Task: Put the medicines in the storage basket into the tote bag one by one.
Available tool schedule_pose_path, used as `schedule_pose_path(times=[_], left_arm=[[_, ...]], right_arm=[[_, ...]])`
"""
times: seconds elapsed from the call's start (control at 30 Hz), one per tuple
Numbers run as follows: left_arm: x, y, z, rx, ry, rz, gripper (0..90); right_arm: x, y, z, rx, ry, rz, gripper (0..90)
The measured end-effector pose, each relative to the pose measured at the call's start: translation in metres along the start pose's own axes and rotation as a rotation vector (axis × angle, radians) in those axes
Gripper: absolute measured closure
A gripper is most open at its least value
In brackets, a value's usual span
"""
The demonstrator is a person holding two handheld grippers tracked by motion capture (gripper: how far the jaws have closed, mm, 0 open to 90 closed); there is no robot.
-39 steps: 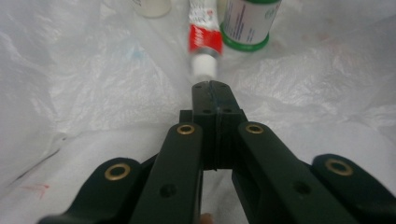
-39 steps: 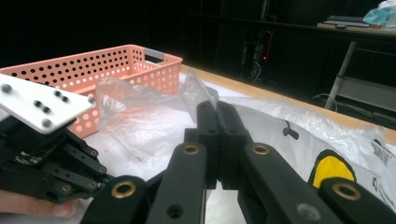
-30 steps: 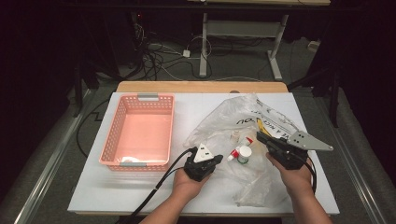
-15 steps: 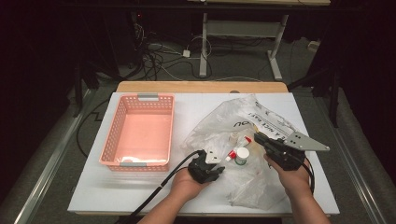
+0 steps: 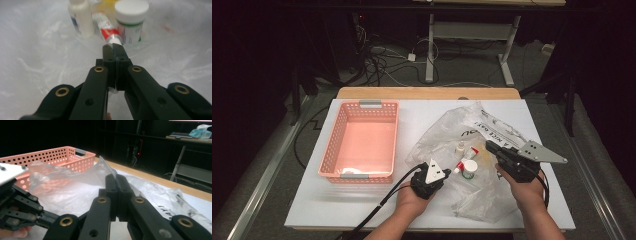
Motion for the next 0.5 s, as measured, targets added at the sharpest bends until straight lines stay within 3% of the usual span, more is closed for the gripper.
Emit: schedule_pose_path(times=[0.3, 0.5], left_arm=[[0.009, 0.028, 0.030, -0.193, 0.035, 0.035, 88.0], [0.018, 0.036, 0.042, -0.256, 0.033, 0.062, 88.0]], right_arm=[[0.003, 0.000, 0.007, -0.036, -0.004, -0.034, 90.0], [0.001, -0.005, 0.014, -0.054, -0.027, -0.051, 90.0]])
Point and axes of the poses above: each handheld gripper's, and its own axes: y roughly backward along the jaws, z roughly out of its top, x roughly to its left, the point moved 5 cm from there along -y, roughly forward along the jaws, and after that the axes turned 11 degrees about x, right-handed, at the moved point
